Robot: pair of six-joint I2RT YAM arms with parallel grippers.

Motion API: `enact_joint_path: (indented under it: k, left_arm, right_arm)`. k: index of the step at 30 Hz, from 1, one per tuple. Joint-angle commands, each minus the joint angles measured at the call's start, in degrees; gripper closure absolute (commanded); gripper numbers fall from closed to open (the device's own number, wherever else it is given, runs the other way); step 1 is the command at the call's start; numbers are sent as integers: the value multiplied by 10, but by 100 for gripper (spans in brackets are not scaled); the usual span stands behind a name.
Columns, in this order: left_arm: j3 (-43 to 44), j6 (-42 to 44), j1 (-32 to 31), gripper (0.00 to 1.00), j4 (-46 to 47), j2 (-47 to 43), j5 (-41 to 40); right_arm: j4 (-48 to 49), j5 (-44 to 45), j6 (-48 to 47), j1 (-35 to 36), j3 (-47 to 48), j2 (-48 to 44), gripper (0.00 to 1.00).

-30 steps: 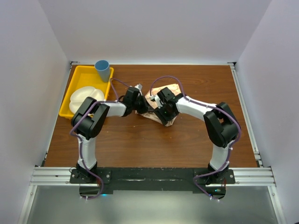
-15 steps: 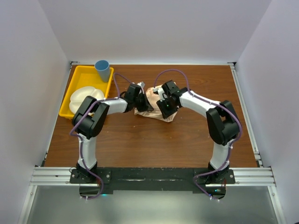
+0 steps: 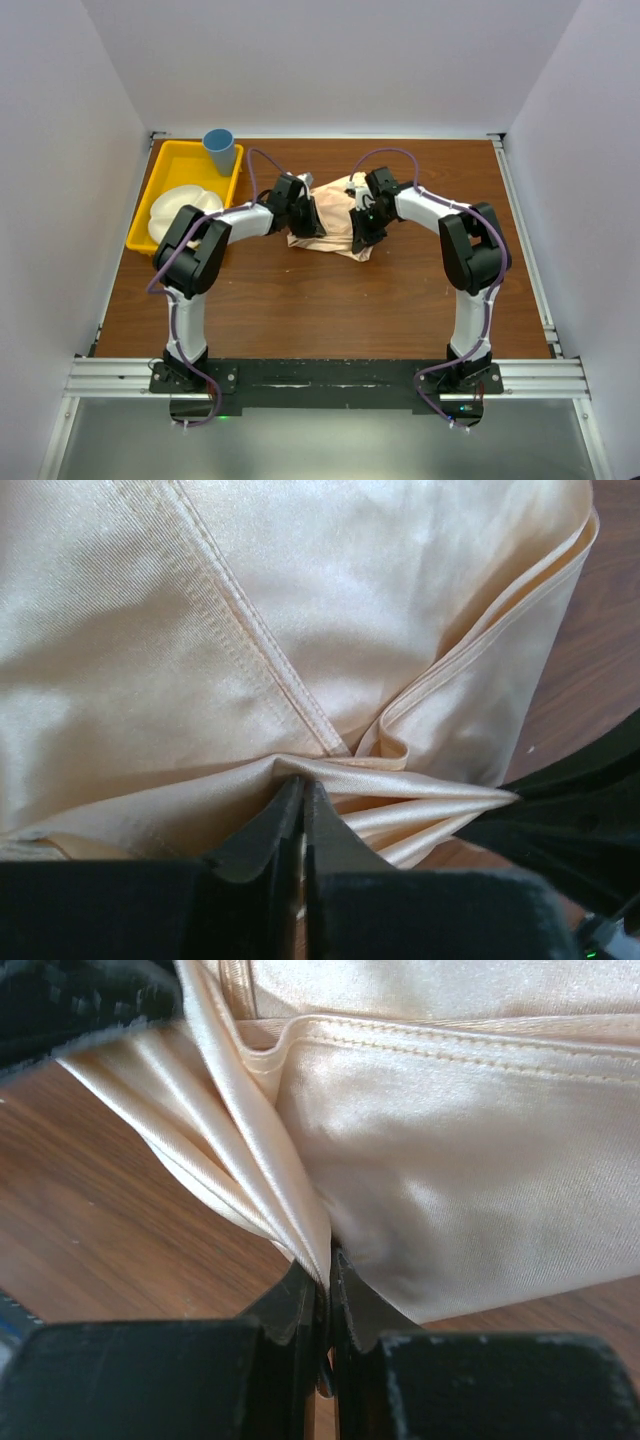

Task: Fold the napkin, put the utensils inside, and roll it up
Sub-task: Roll the napkin with the utensil

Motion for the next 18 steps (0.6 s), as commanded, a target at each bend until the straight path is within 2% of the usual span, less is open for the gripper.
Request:
enact_joint_path:
  k: [1, 2, 3, 5, 11, 13, 18]
  left_arm:
    - [17, 73, 9, 70, -96, -49, -32]
    - [22, 73, 10, 59, -102, -68, -28]
    - [25, 68, 10, 54, -113, -77, -29]
    - [25, 53, 10, 35, -149, -104, -44]
    - [21, -74, 10, 27, -291, -148, -119]
    - [21, -120, 10, 27, -316, -152, -135]
    - [17, -190, 30, 21, -312, -144, -139]
  right_arm:
    - [-3, -28, 36, -22, 15, 51, 94]
    - [-2, -37, 46, -27, 20, 67, 94]
    - [-8, -49, 49, -30, 29, 75, 94]
    - [-16, -57, 53, -34, 40, 89, 94]
    - [-4, -73, 65, -36, 34, 102, 93]
    - [-1, -77, 64, -36, 27, 104, 93]
    - [6, -79, 56, -35, 18, 102, 93]
